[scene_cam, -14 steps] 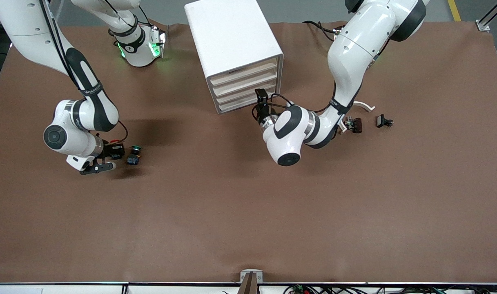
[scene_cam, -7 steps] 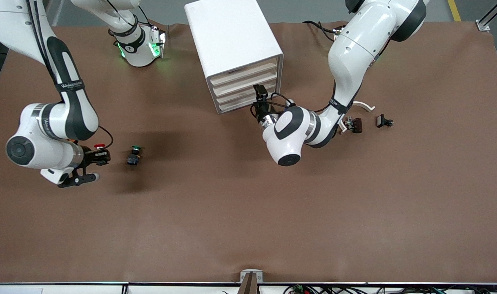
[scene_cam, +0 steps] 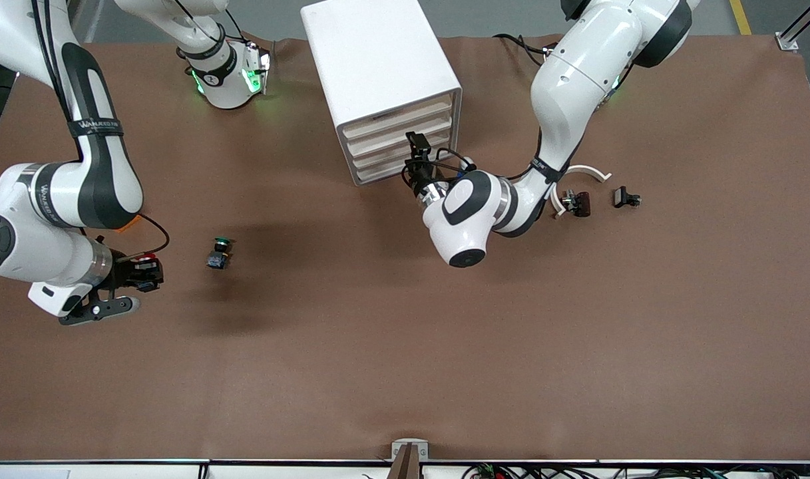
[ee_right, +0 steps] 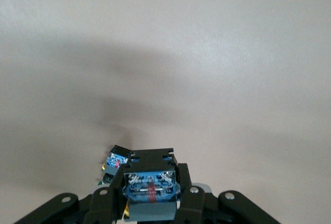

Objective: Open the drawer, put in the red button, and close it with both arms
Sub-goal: 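Pull the top drawer open with the left gripper while the right gripper lifts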

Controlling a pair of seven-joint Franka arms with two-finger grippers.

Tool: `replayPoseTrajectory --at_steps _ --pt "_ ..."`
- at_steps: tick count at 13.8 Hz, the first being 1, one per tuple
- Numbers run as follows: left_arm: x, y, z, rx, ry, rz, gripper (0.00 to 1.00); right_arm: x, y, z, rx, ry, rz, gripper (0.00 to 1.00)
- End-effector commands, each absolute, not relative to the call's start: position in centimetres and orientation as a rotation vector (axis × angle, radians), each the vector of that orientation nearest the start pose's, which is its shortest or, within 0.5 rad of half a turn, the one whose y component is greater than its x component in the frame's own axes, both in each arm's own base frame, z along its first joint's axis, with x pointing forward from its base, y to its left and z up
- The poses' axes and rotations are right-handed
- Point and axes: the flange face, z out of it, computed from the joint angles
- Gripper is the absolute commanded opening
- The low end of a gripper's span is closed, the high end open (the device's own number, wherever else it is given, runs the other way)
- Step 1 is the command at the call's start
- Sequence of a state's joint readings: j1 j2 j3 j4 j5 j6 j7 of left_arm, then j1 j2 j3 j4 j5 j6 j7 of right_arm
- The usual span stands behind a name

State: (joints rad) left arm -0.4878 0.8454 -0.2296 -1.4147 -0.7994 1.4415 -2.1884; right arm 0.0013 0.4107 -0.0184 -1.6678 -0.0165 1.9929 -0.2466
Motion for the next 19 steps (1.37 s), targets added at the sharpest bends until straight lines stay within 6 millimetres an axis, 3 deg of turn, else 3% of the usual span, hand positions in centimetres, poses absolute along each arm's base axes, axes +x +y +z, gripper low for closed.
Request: replayPoseTrajectory --at_steps 1,5,8,10,16,19 --pt "43.6 -48.6 19.7 -1.394 -1.589 1.338 0.82 65.9 -1.4 36.8 -3.133 -0.367 0.138 0.00" --pt "42.4 -49.6 18.9 -1.372 -1.567 1.352 0.66 65.9 -1.3 36.6 -3.133 -0.367 0.145 0.00" --pt "42.0 -50.0 18.9 -1.364 -1.566 1.345 0.33 65.9 -1.3 36.5 -3.133 -0.351 0.147 0.00" --pt "42.0 -49.9 18.8 -1.366 -1.567 1.337 0.22 65.9 -1.2 36.6 -3.133 -0.354 0.144 0.00" --pt "43.3 -48.7 18.7 -1.347 -1.608 1.308 0.20 66.9 -1.2 38.1 -3.137 -0.327 0.085 0.00" --pt "45.4 -46.9 18.6 -1.330 -1.667 1.298 0.21 67.0 -0.7 38.4 -3.133 -0.334 0.075 0.00"
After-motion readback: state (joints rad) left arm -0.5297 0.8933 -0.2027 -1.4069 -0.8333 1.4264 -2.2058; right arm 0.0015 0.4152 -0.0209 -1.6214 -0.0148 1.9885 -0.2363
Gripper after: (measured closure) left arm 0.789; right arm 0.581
